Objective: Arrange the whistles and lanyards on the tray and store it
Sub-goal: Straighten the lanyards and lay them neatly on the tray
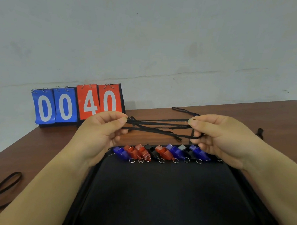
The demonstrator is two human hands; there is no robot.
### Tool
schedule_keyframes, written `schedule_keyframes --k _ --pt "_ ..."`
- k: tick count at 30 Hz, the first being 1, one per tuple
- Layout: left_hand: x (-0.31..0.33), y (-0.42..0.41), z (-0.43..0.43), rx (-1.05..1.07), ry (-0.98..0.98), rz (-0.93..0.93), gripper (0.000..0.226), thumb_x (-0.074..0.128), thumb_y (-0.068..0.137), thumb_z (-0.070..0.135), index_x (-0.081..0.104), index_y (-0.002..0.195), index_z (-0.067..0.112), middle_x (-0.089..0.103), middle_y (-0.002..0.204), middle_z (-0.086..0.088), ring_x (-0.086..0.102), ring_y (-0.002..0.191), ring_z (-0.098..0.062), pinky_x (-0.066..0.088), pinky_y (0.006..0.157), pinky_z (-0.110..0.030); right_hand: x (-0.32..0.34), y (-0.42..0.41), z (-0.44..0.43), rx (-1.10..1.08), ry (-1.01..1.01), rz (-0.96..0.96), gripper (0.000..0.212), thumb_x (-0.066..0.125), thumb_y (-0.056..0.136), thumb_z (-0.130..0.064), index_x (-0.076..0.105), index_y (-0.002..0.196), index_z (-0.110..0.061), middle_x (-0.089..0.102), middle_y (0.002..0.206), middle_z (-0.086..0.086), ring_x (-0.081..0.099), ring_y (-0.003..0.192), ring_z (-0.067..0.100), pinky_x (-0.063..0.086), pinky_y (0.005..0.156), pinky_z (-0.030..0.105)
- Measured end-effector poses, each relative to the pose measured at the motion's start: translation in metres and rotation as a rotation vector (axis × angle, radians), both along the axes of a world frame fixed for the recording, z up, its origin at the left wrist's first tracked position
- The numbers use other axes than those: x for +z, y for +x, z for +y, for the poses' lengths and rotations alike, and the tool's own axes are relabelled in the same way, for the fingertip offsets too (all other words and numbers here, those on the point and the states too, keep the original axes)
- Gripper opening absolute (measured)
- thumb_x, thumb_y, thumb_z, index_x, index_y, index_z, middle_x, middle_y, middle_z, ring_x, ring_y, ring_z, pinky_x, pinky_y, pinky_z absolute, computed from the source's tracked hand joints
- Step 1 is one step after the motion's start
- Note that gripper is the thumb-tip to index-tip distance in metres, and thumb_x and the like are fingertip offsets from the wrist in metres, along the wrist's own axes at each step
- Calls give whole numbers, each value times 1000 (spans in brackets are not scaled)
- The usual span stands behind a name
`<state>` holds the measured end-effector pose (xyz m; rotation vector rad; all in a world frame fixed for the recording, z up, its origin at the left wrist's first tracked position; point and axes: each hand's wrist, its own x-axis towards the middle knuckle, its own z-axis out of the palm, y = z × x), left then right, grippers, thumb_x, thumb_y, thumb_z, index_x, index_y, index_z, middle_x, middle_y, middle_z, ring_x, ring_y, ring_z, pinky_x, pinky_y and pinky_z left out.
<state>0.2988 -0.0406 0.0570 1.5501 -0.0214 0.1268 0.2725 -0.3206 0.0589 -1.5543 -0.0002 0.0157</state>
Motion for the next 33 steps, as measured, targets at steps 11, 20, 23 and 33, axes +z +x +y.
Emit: schedule_keyframes --k 11,20,23,33 --pt "0 0 8 36 217 -19 13 70 94 15 80 96 24 77 86 -7 68 78 -19 54 70 -33 2 1 -3 -71 25 -1 13 77 87 -15 77 99 -11 72 68 2 61 53 8 50 49 19" --pt "12 -10 22 -188 614 56 15 76 89 17 83 87 30 79 82 -6 71 74 -15 58 79 -34 5 -3 -10 16 -34 63 7 70 90 0 75 96 -1 73 67 13 66 52 9 50 45 14" --pt "17 -14 25 -264 850 58 9 81 85 22 82 82 30 79 82 2 74 79 -9 55 79 -27 3 -5 -13 131 -310 64 6 72 88 1 76 91 -1 74 72 17 67 55 12 51 49 17" --pt "14 -35 24 -717 1315 248 10 83 84 29 80 84 38 79 91 12 74 92 -8 57 96 -36 -1 -20 1 743 -941 124 6 80 85 -16 78 91 -17 77 78 -2 71 69 7 52 64 20"
